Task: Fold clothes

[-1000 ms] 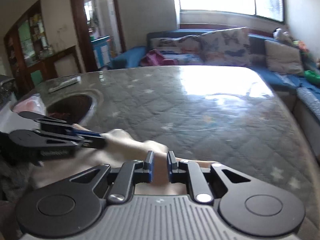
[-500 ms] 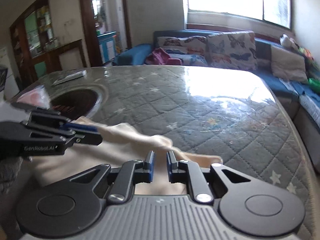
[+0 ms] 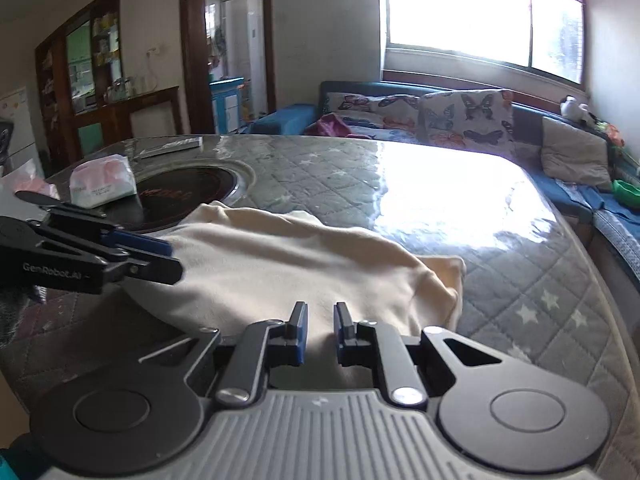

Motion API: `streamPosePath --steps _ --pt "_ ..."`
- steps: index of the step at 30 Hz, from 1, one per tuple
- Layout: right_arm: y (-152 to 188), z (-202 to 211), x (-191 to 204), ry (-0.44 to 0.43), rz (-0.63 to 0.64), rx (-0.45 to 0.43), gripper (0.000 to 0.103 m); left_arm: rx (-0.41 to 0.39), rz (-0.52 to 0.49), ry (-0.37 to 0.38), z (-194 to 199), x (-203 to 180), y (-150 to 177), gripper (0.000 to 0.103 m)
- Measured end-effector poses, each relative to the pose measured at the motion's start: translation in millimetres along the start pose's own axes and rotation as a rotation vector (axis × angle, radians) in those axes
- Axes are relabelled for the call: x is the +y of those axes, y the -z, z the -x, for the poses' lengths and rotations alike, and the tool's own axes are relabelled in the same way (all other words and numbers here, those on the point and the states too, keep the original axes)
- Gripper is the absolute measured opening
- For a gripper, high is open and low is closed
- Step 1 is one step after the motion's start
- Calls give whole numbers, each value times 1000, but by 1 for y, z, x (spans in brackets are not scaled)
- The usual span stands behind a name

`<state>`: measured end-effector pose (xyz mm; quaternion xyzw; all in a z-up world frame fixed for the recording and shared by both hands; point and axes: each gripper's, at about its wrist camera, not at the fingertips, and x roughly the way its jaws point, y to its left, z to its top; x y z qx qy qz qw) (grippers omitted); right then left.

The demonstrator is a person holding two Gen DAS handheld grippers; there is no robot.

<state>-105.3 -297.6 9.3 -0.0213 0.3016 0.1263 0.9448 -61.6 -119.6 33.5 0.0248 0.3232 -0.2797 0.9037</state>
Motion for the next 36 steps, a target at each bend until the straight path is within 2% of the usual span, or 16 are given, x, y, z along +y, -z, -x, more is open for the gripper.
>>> streamPosePath --steps 5,11,14,17,23,26,32,36 --pt "17 -2 -5 5 -23 -11 13 7 25 -20 -3 9 5 30" --pt "13 10 -16 -9 -81 -44 13 9 47 -12 -1 14 4 30" --pt "15 7 -23 22 -100 -22 13 2 76 4 -1 16 -1 30" --pt "19 4 -29 16 -130 -7 13 -2 90 -3 -5 21 -7 30" --pt "4 3 -25 16 -89 -28 13 19 130 -16 -19 36 -13 30" --pt "3 -10 -29 26 -83 8 13 23 140 -17 -22 41 -11 30" --pt "-6 -13 -34 23 -65 8 13 -3 136 1 -17 41 -23 30" --pt "-21 -27 -42 44 -50 -6 13 6 144 -36 -34 49 -36 30"
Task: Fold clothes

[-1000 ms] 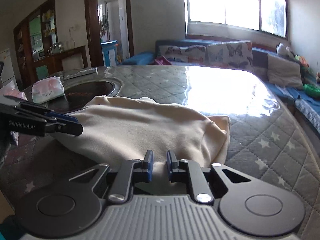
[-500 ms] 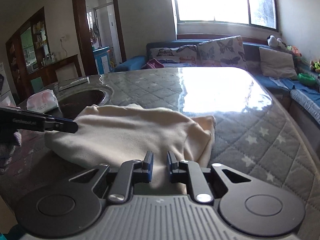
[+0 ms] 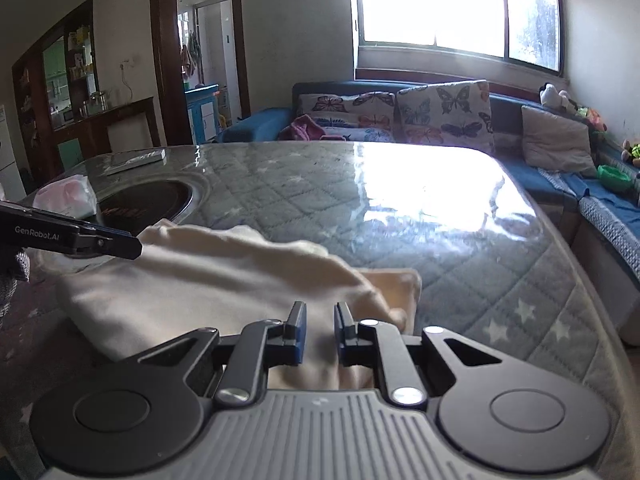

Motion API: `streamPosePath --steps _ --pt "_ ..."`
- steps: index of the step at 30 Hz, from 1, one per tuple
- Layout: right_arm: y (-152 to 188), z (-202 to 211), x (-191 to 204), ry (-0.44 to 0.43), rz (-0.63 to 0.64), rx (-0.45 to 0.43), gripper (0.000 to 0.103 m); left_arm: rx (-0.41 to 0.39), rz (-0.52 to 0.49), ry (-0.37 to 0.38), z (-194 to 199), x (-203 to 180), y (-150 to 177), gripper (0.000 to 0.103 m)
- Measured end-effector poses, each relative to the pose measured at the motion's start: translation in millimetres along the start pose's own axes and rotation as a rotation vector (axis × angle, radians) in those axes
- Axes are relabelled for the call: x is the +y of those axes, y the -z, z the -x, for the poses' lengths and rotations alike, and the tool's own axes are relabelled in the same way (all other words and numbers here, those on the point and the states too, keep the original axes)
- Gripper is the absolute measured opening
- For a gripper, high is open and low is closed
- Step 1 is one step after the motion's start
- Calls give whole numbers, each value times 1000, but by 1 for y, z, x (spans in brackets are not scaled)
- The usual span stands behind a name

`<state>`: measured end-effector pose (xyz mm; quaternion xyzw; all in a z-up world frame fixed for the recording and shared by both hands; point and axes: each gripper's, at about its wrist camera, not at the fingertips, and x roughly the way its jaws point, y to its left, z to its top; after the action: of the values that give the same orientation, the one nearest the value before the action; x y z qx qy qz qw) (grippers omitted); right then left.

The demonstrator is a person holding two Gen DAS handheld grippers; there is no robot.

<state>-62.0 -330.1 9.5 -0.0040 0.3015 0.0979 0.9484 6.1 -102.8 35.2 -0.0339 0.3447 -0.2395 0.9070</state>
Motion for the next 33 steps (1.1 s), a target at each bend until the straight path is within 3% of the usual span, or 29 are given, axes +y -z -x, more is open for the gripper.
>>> streamPosePath --steps 5,13,19,26,31,33 --pt "-5 -30 -13 16 -18 44 13 37 19 -52 -22 13 -7 30" --pt "-25 -35 -6 -7 11 27 13 18 13 -27 -26 7 -18 30" --pt "-30 -64 3 8 39 84 13 43 -26 -31 -50 -7 -27 30" --pt "-34 -42 12 -1 71 57 15 61 -22 -43 -55 -4 -29 33" --pt "-24 -11 31 -75 89 39 19 39 -27 -51 -38 -7 -24 46" --pt "-18 -2 41 -95 108 35 26 27 -35 -60 -28 -10 -21 50"
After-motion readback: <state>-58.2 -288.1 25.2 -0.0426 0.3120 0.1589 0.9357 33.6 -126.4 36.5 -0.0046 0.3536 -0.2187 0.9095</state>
